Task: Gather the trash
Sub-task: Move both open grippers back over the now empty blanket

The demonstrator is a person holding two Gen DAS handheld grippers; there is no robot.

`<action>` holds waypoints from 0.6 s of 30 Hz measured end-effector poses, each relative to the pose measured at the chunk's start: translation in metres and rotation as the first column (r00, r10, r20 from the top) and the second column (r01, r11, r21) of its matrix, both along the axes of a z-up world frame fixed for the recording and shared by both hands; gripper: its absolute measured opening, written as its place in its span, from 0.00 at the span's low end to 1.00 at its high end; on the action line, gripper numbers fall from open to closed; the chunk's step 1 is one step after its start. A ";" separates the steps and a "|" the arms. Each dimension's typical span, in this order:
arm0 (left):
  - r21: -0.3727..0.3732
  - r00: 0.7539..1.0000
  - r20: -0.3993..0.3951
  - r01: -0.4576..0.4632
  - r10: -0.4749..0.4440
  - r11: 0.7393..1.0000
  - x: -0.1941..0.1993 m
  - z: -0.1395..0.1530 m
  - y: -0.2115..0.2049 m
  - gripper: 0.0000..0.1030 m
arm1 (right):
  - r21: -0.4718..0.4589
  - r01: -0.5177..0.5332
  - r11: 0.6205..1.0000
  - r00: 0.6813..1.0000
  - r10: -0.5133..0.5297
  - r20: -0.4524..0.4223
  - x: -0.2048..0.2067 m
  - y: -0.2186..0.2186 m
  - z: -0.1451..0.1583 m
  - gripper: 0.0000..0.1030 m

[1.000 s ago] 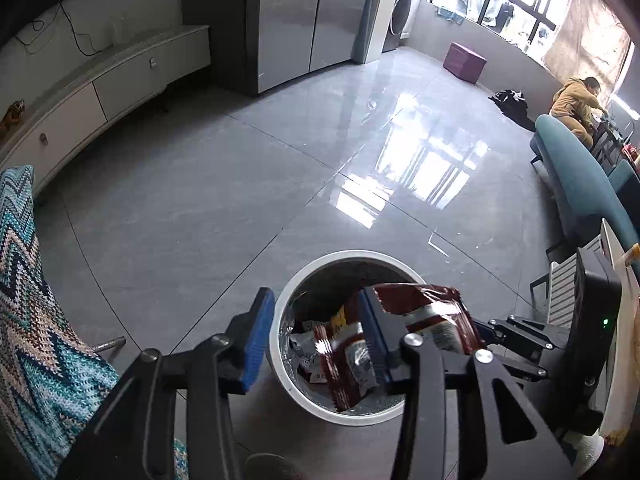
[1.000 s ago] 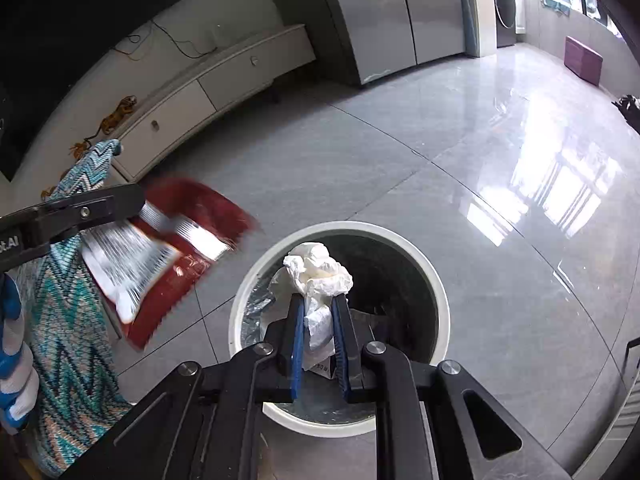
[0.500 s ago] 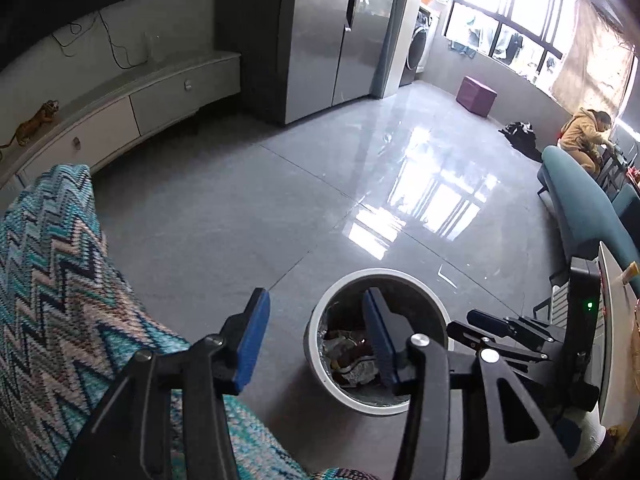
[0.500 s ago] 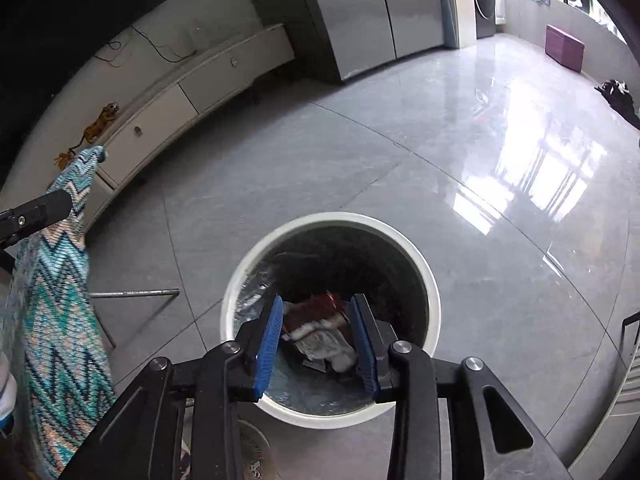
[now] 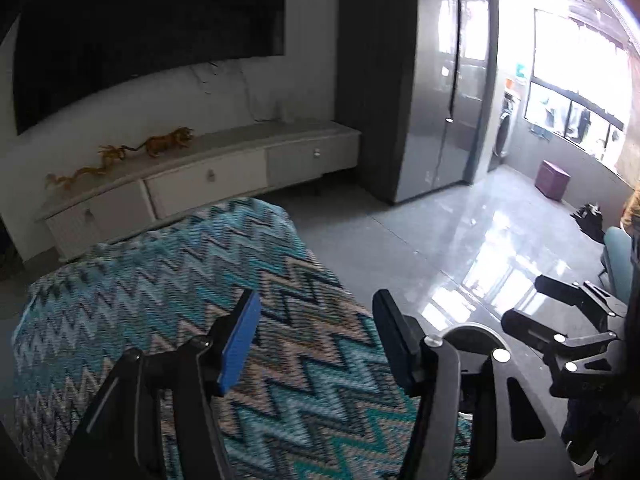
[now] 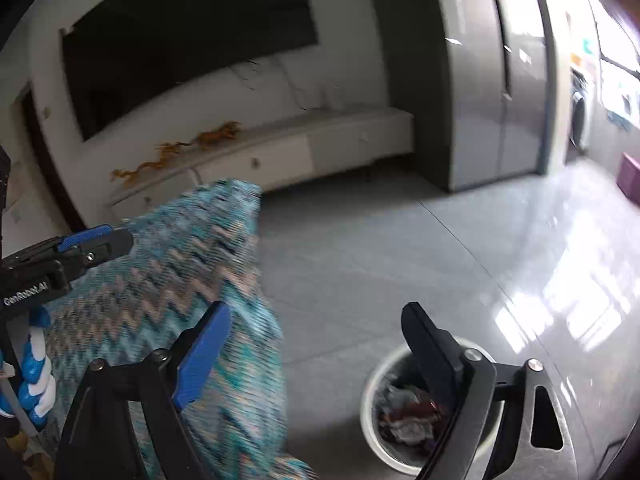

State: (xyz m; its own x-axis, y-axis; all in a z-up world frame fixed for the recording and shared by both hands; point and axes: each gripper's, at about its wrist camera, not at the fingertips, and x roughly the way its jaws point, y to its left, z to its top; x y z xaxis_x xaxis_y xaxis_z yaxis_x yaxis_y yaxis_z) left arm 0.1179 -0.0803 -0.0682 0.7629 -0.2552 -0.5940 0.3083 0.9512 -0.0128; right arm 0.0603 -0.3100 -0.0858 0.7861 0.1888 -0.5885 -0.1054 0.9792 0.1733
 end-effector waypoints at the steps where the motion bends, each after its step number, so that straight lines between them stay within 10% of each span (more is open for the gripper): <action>1: -0.007 0.999 0.019 -0.038 0.038 0.999 -0.004 0.005 0.018 0.55 | -0.009 -0.026 1.000 0.999 0.026 0.021 0.000 0.014 0.008 0.92; 18: -0.032 0.832 0.278 -0.491 0.480 0.871 -0.070 0.052 0.192 0.67 | -0.070 -0.158 0.985 0.962 0.170 0.212 0.006 0.155 0.074 1.00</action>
State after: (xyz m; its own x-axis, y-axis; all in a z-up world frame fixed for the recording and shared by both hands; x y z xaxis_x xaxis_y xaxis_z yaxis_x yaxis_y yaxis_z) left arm 0.0477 0.1115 -0.0165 0.9130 0.2088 -0.3504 -0.2071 0.9774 0.0427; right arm 0.0664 -0.1553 -0.0123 0.8568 0.2992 -0.4199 -0.2946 0.9525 0.0776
